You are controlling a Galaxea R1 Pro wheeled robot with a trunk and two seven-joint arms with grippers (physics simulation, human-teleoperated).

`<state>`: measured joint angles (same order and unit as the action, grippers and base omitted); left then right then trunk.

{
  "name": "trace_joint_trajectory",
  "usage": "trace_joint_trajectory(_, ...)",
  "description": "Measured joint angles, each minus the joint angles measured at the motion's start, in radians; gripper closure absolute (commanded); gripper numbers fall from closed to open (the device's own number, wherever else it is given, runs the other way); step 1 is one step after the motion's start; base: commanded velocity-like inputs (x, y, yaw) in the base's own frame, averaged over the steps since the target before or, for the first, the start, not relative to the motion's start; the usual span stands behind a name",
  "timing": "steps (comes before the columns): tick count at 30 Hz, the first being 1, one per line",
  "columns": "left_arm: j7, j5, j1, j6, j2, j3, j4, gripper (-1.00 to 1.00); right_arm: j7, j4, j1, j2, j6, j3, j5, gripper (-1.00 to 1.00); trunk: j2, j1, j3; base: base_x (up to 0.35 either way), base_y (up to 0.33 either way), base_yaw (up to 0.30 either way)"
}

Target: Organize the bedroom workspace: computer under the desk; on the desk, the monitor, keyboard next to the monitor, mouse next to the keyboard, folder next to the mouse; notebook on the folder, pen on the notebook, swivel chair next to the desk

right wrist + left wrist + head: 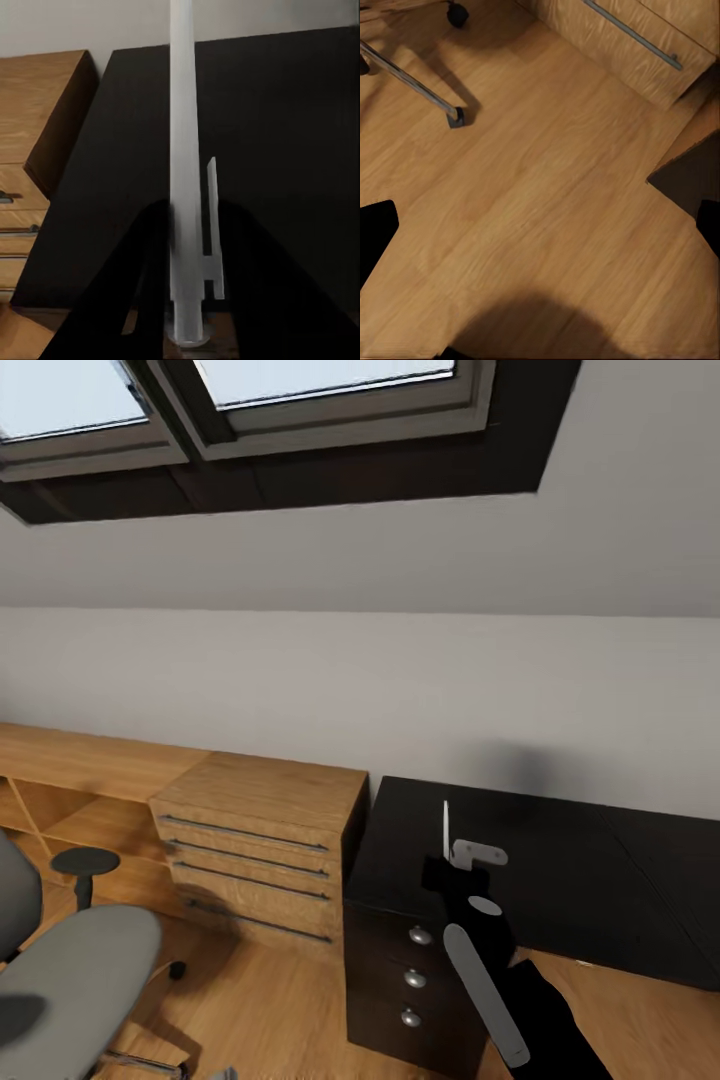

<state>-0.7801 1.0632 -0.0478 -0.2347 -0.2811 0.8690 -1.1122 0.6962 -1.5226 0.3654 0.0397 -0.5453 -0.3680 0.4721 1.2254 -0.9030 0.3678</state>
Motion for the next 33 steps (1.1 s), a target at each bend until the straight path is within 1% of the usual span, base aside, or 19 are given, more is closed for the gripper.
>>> trace_joint_trajectory(7,0.001,0.002,0.000,0.003,0.000,-0.002,0.006,-1.00,0.000,0.001,0.000,0.000,-0.001,-0.002,-0.003,1.00,-0.049,0.027,-0.022,-0.211,0.000,-0.027)
trace_joint_trajectory(9,0.001,0.002,0.000,0.002,0.000,-0.009,0.027,-1.00,0.001,0.002,0.000,0.000,-0.002,-0.003,-0.003,1.00,-0.049,0.028,-0.022,-0.014,0.000,-0.001)
trace_joint_trajectory(13,0.001,0.001,0.000,0.002,0.000,-0.011,0.031,-1.00,0.001,0.001,0.000,0.000,-0.003,-0.002,-0.003,1.00,-0.049,0.028,-0.022,-0.005,0.000,0.000)
trace_joint_trajectory(16,0.003,0.004,0.000,0.005,0.006,-0.014,0.056,-1.00,0.002,0.002,0.000,0.000,-0.002,-0.003,-0.003,1.00,-0.049,0.028,-0.022,0.000,0.000,0.000)
trace_joint_trajectory(17,0.004,0.006,0.000,0.006,0.008,-0.019,0.081,-1.00,0.002,0.002,0.000,0.000,-0.002,-0.003,-0.003,1.00,-0.049,0.028,-0.022,0.000,0.000,0.000)
trace_joint_trajectory(19,0.020,0.010,0.000,0.015,0.023,-0.043,0.150,-1.00,0.002,0.002,0.000,0.000,-0.002,-0.003,-0.003,1.00,-0.049,0.028,-0.022,0.000,0.000,0.000)
trace_joint_trajectory(20,0.043,0.011,-0.001,0.034,0.036,-0.063,0.189,-1.00,0.002,0.002,0.000,0.001,-0.002,-0.004,-0.004,1.00,-0.049,0.028,-0.022,0.000,0.000,0.000)
trace_joint_trajectory(21,0.101,0.008,-0.003,0.092,0.060,-0.104,0.253,-1.00,0.002,0.002,0.000,0.002,-0.001,-0.004,-0.004,1.00,-0.049,0.028,-0.022,0.000,0.000,0.000)
trace_joint_trajectory(22,0.127,0.007,-0.003,0.120,0.070,-0.122,0.278,-1.00,0.002,0.002,0.000,0.002,-0.001,-0.004,-0.004,1.00,-0.049,0.028,-0.022,0.000,0.000,0.000)
trace_joint_trajectory(23,0.204,0.008,-0.011,0.198,0.100,-0.176,0.346,-1.00,0.002,0.002,0.000,0.003,0.000,-0.004,-0.004,1.00,-0.049,0.028,-0.022,0.000,0.000,-0.004)
trace_joint_trajectory(24,0.230,0.008,-0.016,0.224,0.111,-0.196,0.369,-1.00,0.002,0.002,0.000,0.003,0.000,-0.004,-0.004,1.00,-0.049,0.028,-0.022,0.000,0.000,-0.046)
trace_joint_trajectory(25,0.269,0.008,-0.030,0.261,0.127,-0.228,0.409,-1.00,0.002,0.003,0.000,0.002,0.000,-0.003,-0.004,1.00,-0.049,0.028,-0.022,0.000,0.000,-0.081)
trace_joint_trajectory(27,0.306,0.004,-0.051,0.297,0.141,-0.259,0.456,-1.00,0.002,0.003,0.000,0.001,0.000,-0.002,-0.005,1.00,-0.049,0.028,-0.023,0.000,0.000,-0.156)
trace_joint_trajectory(29,0.326,0.002,-0.064,0.316,0.149,-0.276,0.482,-1.00,0.001,0.003,0.000,0.000,0.001,-0.002,-0.005,1.00,-0.049,0.028,-0.023,0.000,0.000,-0.215)
trace_joint_trajectory(33,0.340,0.000,-0.074,0.329,0.156,-0.287,0.500,-1.00,-0.001,0.003,0.000,-0.001,0.001,0.000,-0.004,1.00,-0.049,0.028,-0.024,0.000,0.000,-0.259)
